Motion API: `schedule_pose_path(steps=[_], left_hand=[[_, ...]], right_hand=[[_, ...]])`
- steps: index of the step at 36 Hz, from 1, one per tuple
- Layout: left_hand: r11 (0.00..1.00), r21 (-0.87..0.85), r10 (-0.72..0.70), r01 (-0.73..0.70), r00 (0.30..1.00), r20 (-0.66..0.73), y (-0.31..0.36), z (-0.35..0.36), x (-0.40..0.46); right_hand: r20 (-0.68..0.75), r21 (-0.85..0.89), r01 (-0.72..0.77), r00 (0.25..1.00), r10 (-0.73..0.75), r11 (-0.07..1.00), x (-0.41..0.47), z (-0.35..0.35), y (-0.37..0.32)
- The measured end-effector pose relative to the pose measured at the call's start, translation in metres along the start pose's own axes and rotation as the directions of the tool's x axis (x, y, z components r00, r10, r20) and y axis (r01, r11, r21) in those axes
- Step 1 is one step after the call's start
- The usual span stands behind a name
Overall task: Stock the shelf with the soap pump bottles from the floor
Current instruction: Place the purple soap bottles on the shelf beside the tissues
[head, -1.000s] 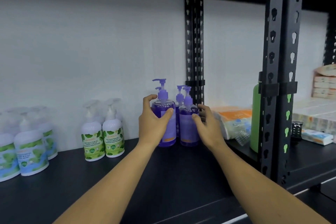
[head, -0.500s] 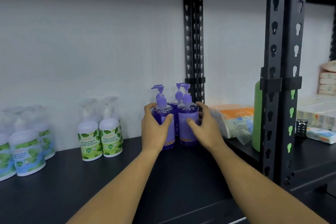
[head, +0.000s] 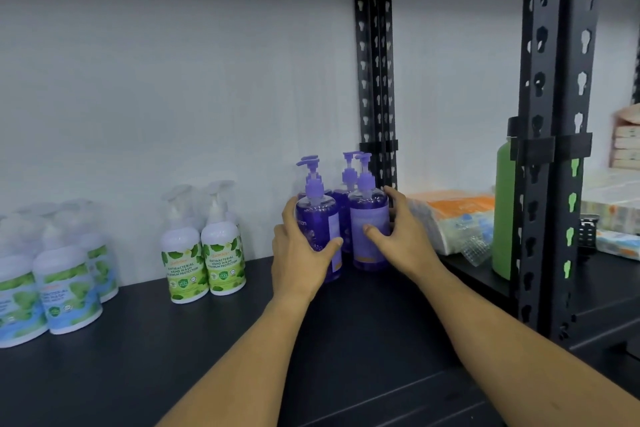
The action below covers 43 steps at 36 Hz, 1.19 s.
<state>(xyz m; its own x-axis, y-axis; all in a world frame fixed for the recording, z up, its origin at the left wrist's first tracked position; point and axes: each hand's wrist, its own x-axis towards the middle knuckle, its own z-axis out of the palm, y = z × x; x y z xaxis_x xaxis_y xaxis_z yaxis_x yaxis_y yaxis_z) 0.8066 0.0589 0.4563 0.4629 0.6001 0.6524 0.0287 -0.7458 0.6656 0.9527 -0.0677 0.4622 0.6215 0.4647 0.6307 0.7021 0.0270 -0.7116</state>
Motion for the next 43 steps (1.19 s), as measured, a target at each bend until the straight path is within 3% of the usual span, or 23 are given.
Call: schedule_pose_path(steps=[6,10,19,28,38,43], left_hand=[[0.975,-0.187,-0.084,0.122,0.976,0.200,-0.009,-0.005,0.003],[0.960,-0.249,-0.048,0.129,0.950,0.310,-0.016,-0.011,0.002],[0.995,-0.073,-0.060,0.074,0.981,0.182,-0.014,-0.003,-0.001],[0.983,-0.168,-0.031,0.078,0.963,0.266,-0.016,-0.003,-0.001],[0.997,-0.065,-0.023,0.032,0.990,0.141,-0.015,0.003,-0.002],[0.994,-0.105,-0.024,0.041,0.987,0.160,-0.020,0.005,0.000]], right_hand=[[0.000,-0.014,0.011,1.000,-0.011,1.000,-0.001,0.000,0.001],[0.006,-0.014,0.012,1.000,-0.011,1.000,-0.001,0.000,0.001],[0.017,-0.014,0.033,0.999,-0.033,0.999,-0.002,-0.001,0.000],[0.005,-0.031,0.035,0.999,-0.035,0.999,-0.002,0.000,0.000],[0.003,-0.020,0.043,0.999,-0.043,0.999,-0.002,0.000,0.001],[-0.002,-0.022,0.032,0.999,-0.032,0.999,-0.002,0.000,0.000]])
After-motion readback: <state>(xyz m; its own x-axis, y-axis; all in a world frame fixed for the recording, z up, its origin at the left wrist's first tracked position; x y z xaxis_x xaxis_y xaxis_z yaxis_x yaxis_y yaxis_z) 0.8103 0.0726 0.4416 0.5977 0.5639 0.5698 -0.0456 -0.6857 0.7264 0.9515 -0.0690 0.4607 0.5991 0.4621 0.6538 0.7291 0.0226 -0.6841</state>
